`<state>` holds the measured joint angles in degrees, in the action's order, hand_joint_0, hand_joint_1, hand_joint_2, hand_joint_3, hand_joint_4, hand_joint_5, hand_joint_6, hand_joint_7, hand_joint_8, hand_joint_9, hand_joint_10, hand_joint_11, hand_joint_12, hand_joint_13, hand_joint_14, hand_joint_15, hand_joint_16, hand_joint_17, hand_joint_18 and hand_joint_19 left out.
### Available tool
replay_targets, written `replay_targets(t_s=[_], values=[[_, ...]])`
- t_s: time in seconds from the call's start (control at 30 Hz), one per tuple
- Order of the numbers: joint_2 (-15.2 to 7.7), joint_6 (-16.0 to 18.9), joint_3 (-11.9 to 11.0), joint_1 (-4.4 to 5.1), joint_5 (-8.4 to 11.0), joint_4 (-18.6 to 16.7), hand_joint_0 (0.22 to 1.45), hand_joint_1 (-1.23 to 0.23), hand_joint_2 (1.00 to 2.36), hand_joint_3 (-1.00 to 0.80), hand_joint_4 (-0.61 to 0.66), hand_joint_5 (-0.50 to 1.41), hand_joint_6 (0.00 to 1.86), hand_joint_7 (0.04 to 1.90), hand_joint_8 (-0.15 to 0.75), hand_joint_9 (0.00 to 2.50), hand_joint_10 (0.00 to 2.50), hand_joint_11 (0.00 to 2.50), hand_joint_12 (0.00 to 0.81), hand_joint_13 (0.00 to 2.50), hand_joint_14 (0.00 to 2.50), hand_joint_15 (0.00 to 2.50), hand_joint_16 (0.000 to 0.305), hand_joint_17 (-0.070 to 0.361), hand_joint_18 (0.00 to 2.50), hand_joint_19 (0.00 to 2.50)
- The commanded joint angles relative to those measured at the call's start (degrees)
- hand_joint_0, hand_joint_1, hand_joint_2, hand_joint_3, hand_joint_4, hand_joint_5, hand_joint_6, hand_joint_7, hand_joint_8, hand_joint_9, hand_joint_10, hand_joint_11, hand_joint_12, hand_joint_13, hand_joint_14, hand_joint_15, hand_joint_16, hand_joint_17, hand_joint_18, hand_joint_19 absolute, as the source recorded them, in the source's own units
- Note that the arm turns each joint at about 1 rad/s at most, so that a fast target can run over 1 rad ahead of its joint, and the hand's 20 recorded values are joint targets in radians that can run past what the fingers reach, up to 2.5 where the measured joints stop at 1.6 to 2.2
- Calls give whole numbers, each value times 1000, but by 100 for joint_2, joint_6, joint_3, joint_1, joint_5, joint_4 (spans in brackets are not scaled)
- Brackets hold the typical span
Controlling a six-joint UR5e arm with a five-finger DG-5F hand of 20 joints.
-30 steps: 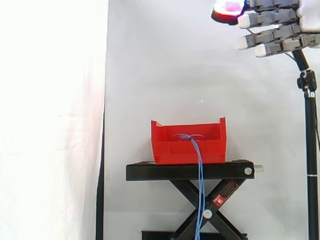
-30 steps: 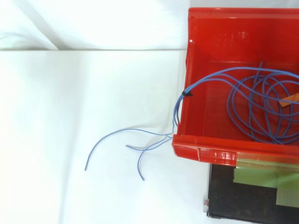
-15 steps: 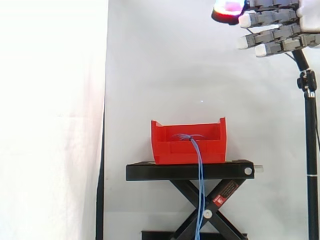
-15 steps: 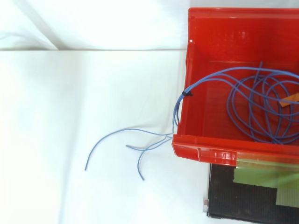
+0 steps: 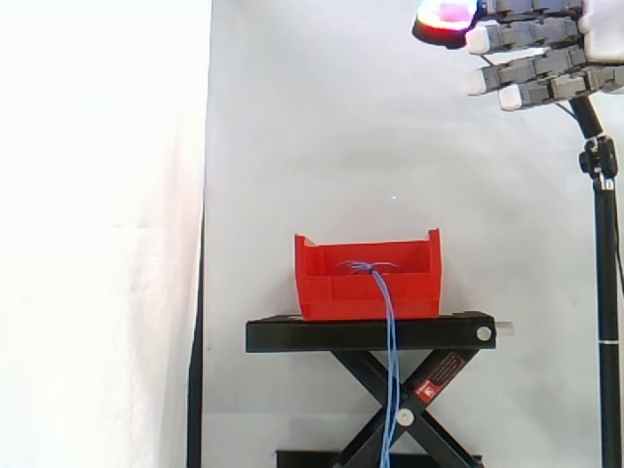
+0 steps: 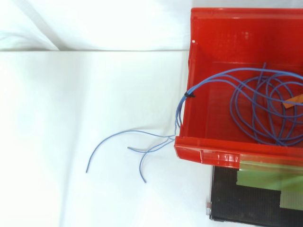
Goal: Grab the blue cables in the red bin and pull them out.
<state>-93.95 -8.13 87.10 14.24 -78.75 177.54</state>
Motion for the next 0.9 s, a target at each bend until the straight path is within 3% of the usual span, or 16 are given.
replay_targets(t_s=[0.0, 0.63, 0.77, 0.87], values=[[0, 0, 0, -9, 0, 0, 772, -727, 1000, -1000, 126, 213, 5, 131, 219, 357, 5, 173, 317, 171, 8, 210, 45, 100, 130, 459], [-53, -9, 0, 0, -9, -44, 773, -727, 1000, -1000, 127, 216, 5, 133, 221, 367, 6, 173, 317, 192, 8, 228, 44, 100, 146, 465], [-114, -18, 0, 26, -26, -439, 773, -727, 1000, -1000, 126, 217, 5, 132, 221, 367, 6, 181, 317, 195, 8, 224, 44, 100, 149, 473], [-299, -26, -9, 53, -62, -809, 773, -727, 1000, -1000, 127, 216, 5, 133, 221, 368, 5, 177, 318, 199, 8, 228, 44, 100, 149, 471]])
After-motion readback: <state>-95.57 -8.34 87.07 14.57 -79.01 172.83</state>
